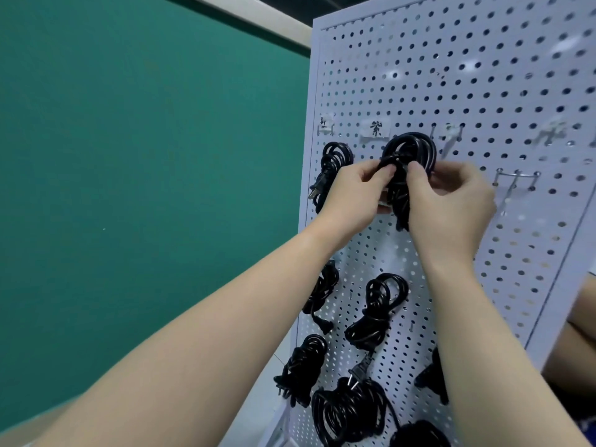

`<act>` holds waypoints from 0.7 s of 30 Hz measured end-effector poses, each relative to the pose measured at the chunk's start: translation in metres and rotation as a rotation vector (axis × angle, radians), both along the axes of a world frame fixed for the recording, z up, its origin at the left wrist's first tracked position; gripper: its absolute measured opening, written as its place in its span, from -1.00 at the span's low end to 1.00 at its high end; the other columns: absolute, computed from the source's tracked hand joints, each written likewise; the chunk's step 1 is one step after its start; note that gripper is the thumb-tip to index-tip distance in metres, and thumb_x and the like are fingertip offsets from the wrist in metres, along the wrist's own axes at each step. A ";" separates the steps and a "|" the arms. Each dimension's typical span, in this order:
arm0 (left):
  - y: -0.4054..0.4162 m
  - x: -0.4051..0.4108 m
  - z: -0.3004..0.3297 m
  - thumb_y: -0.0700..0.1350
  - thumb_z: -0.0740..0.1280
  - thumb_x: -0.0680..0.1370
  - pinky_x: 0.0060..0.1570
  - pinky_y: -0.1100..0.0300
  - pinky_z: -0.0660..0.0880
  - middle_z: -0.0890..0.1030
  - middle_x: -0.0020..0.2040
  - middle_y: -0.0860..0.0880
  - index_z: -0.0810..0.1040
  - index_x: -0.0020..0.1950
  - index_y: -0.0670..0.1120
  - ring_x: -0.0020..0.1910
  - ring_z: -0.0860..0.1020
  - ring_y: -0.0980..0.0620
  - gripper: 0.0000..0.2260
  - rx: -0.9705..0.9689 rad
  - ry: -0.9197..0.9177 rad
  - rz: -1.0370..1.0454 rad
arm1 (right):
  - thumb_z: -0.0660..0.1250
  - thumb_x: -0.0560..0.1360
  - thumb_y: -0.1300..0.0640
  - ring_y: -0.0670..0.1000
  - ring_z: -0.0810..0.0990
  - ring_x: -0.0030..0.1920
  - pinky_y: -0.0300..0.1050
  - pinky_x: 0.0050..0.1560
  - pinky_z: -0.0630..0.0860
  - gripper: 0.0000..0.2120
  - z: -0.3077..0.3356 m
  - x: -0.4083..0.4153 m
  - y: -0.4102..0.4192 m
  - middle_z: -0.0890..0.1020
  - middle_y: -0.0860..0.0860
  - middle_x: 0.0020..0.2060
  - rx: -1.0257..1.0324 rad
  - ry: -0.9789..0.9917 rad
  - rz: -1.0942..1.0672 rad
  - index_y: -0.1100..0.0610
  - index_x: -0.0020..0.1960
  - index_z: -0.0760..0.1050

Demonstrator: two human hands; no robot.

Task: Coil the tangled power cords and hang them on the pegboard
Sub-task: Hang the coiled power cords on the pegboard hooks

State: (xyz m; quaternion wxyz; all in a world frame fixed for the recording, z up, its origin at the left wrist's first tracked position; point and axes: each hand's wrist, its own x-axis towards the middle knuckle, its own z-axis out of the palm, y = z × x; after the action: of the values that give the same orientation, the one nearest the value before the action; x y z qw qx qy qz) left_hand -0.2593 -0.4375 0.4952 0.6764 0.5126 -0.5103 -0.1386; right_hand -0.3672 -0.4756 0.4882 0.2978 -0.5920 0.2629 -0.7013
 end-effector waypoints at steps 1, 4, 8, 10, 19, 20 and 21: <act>0.003 0.000 -0.002 -0.09 0.24 0.71 0.06 -0.14 0.67 0.72 0.07 -0.09 0.64 0.24 -0.14 -0.02 0.70 -0.05 -0.77 0.010 -0.023 0.021 | 0.46 0.53 -0.04 -0.42 0.55 -0.25 -0.50 -0.19 0.44 -0.78 -0.003 0.000 0.004 0.60 -0.23 -0.18 0.001 -0.003 -0.018 0.06 0.09 0.59; 0.015 0.000 -0.011 0.02 0.26 0.69 0.12 -0.09 0.66 0.68 0.20 -0.04 0.55 0.39 -0.09 0.08 0.69 -0.01 -0.67 0.049 -0.131 0.132 | 0.48 0.51 -0.08 -0.26 0.56 -0.19 -0.45 -0.16 0.43 -0.75 -0.017 -0.001 0.020 0.61 -0.13 -0.10 0.023 -0.005 -0.059 0.01 0.07 0.53; 0.056 0.005 -0.042 -0.08 0.29 0.69 0.11 0.04 0.65 0.70 0.08 0.00 0.56 0.36 -0.12 -0.03 0.70 0.11 -0.73 -0.039 -0.157 0.200 | 0.44 0.56 0.06 -0.08 0.56 -0.15 -0.07 -0.09 0.56 -0.86 -0.053 0.007 0.064 0.59 -0.07 -0.13 -0.088 -0.114 -0.003 0.05 0.03 0.50; 0.087 0.017 -0.069 -0.15 0.27 0.70 0.04 0.11 0.65 0.72 -0.06 0.00 0.63 0.19 -0.15 -0.07 0.70 0.07 -0.83 -0.156 -0.107 0.288 | 0.38 0.59 0.18 -0.08 0.53 -0.24 -0.13 -0.21 0.51 -0.94 -0.090 0.020 0.099 0.55 -0.13 -0.22 -0.183 -0.136 0.114 0.10 -0.03 0.50; 0.180 0.133 -0.326 -0.23 0.16 0.71 -0.22 0.17 0.58 0.62 -0.16 -0.11 0.60 0.03 -0.21 -0.22 0.59 -0.04 -0.78 0.224 0.530 0.659 | 0.30 0.43 0.08 -0.05 0.41 -0.48 -0.11 -0.43 0.40 -0.82 -0.384 0.068 0.173 0.43 -0.09 -0.50 -0.005 0.567 0.427 0.09 -0.33 0.47; 0.188 0.140 -0.362 -0.23 0.17 0.70 -0.22 0.17 0.57 0.62 -0.14 -0.12 0.60 0.07 -0.23 -0.22 0.59 -0.06 -0.79 0.314 0.589 0.666 | 0.28 0.44 0.05 -0.03 0.43 -0.47 -0.06 -0.40 0.42 -0.80 -0.414 0.070 0.167 0.44 -0.08 -0.50 0.087 0.703 0.438 0.06 -0.34 0.45; 0.197 0.143 -0.398 -0.22 0.18 0.69 -0.22 0.16 0.57 0.63 -0.12 -0.15 0.60 0.09 -0.24 -0.22 0.59 -0.07 -0.79 0.400 0.643 0.670 | 0.28 0.46 0.03 -0.01 0.45 -0.44 -0.02 -0.36 0.44 -0.79 -0.443 0.070 0.161 0.46 -0.07 -0.48 0.198 0.806 0.458 0.05 -0.33 0.45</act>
State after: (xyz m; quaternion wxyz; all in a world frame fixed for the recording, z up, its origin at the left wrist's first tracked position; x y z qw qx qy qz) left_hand -0.1162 -0.2410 0.0973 0.6953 0.6992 -0.0468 -0.1599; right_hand -0.2974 -0.3142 0.0454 0.3738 -0.8284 0.2858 -0.3037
